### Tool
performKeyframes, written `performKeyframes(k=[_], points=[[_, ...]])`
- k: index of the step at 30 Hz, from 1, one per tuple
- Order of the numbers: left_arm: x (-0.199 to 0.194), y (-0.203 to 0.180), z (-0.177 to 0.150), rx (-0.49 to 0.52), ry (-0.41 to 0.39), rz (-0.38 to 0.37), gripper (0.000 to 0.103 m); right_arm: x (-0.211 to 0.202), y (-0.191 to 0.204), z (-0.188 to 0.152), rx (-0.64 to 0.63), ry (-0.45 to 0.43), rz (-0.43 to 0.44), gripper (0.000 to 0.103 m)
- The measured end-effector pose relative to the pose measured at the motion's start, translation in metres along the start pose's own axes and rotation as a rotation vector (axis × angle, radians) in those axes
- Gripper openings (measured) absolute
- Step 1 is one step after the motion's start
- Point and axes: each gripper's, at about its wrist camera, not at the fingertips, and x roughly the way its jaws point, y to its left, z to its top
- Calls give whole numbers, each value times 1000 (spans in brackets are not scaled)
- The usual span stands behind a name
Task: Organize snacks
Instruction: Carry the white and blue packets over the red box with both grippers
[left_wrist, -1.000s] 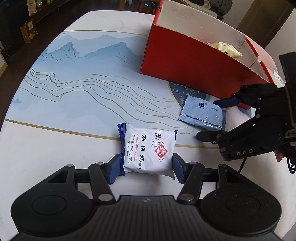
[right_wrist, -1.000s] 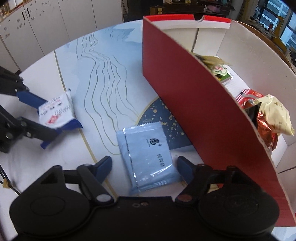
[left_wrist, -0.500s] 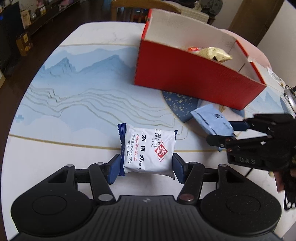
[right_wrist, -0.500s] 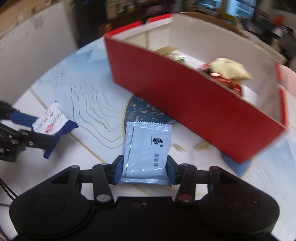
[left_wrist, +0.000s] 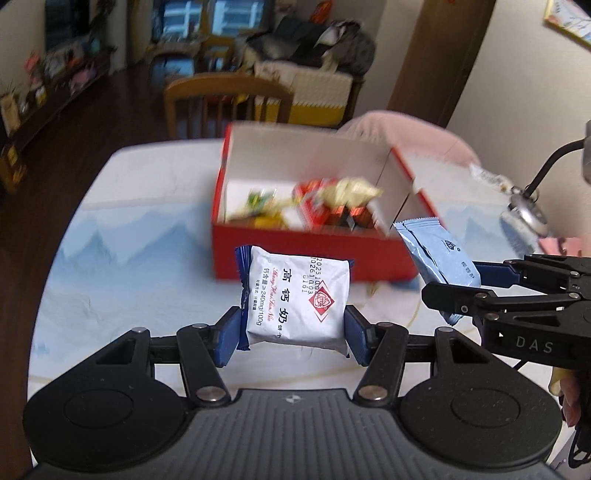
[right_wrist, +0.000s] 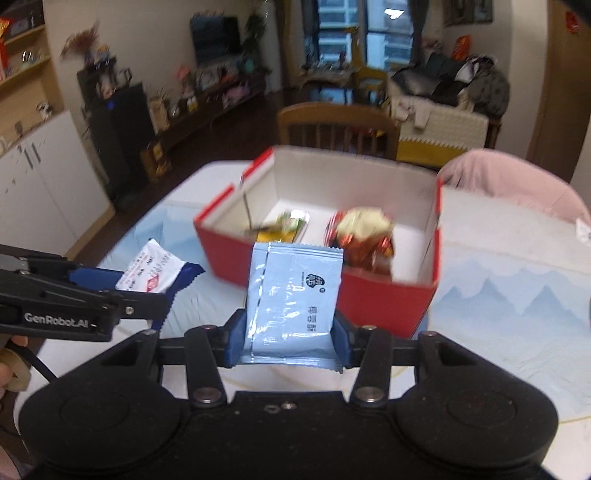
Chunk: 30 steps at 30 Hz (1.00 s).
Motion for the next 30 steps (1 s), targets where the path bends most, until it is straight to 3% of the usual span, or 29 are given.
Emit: performKeyframes(k=[6,14,21,30], points=[[-7,-6,37,31,-57,-6,58,-14,-9,30,18,-64,-64,46],[14,-13,86,61,-103,30,59,13,-30,68,48,-76,-119,46],[58,-13,118,62,-54,69,59,54,-51,83,60,-17,-140,46],[120,-2,131,21,55,104,59,103,-66,84,67,67,-135,46]])
